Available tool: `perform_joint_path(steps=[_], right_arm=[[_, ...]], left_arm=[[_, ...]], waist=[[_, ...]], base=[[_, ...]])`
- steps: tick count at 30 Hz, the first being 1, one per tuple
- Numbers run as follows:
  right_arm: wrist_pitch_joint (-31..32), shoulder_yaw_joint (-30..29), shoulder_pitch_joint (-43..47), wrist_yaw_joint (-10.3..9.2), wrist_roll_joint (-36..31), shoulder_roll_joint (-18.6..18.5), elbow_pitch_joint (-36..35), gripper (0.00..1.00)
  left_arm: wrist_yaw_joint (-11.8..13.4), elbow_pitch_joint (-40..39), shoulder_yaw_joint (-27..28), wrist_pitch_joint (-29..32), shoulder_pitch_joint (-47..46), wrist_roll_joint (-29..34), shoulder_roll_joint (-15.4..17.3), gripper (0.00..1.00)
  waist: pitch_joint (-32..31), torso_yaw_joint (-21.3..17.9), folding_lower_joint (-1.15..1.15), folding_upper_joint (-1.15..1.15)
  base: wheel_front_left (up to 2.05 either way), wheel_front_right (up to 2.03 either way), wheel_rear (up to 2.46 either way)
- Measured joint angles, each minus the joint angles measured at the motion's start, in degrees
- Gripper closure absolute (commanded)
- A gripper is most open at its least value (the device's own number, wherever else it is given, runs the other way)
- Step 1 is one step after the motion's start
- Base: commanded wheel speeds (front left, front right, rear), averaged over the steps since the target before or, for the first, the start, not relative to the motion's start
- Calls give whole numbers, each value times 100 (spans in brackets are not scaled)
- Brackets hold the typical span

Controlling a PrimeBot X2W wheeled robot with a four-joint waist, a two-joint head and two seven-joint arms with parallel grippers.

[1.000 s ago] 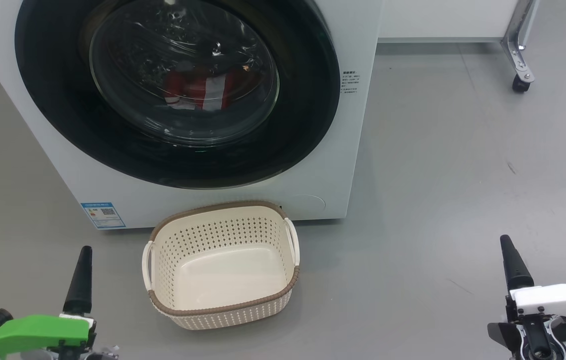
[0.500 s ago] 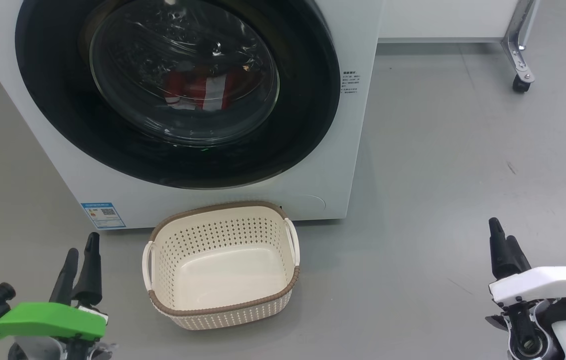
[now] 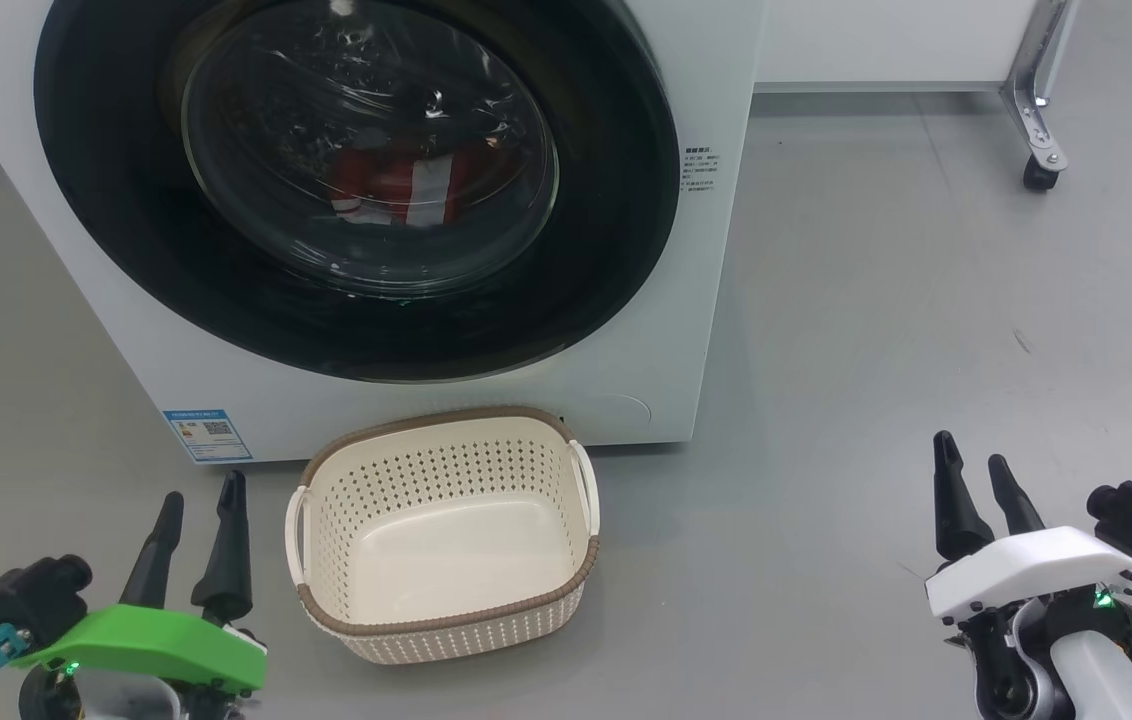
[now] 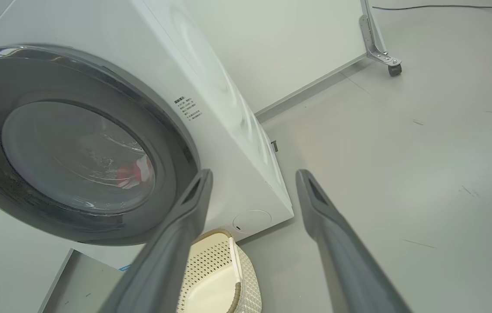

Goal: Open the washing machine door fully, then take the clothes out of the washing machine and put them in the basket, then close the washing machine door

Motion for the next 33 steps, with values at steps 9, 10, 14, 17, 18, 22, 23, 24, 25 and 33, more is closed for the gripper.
perform_joint_path(steps=[9, 10, 14, 17, 18, 22, 23, 24, 25, 33], right_arm=[[-119, 201, 1, -143, -612, 55, 0, 0], [-153, 222, 2, -144, -711, 59, -1, 0], [-209, 323, 2, -199, -1022, 88, -5, 0], [-250, 380, 2, -213, -1249, 108, -21, 0], [-257, 394, 2, -253, -1322, 114, -26, 0], [-320, 452, 3, -300, -1639, 132, -36, 0], [-360, 471, 3, -304, -1727, 137, -40, 0], [-366, 488, 3, -323, -1816, 145, -45, 0], [-386, 505, 4, -346, -1886, 156, -52, 0], [-505, 566, 6, -443, -2487, 207, -109, 0]], left_arm=[[166, 41, -147, -134, 7, 470, -25, 0], [169, 57, -166, -160, 8, 539, -29, 0], [245, 96, -248, -231, 15, 786, -40, 0], [302, 108, -292, -281, 18, 1010, -41, 0], [330, 109, -304, -283, 18, 1074, -41, 0], [391, 135, -330, -372, 18, 1335, -40, 0], [428, 137, -342, -396, 18, 1400, -40, 0], [442, 143, -349, -402, 18, 1460, -38, 0], [463, 148, -365, -428, 18, 1514, -38, 0], [590, 220, -461, -560, 21, 1998, -36, 0]], waist=[[-21, 4, 0, 0], [-22, 4, 0, 0], [-23, 3, 0, 0], [-23, 1, 0, 0], [-22, 0, 0, 0], [-23, -1, 0, 0], [-23, -2, 0, 0], [-24, -2, 0, 0], [-24, -2, 0, 0], [-31, -6, 0, 0]], base=[[0, 0, 0], [0, 0, 0], [0, 0, 0], [0, 0, 0], [0, 0, 0], [0, 0, 0], [0, 0, 0], [0, 0, 0], [0, 0, 0], [0, 0, 0]])
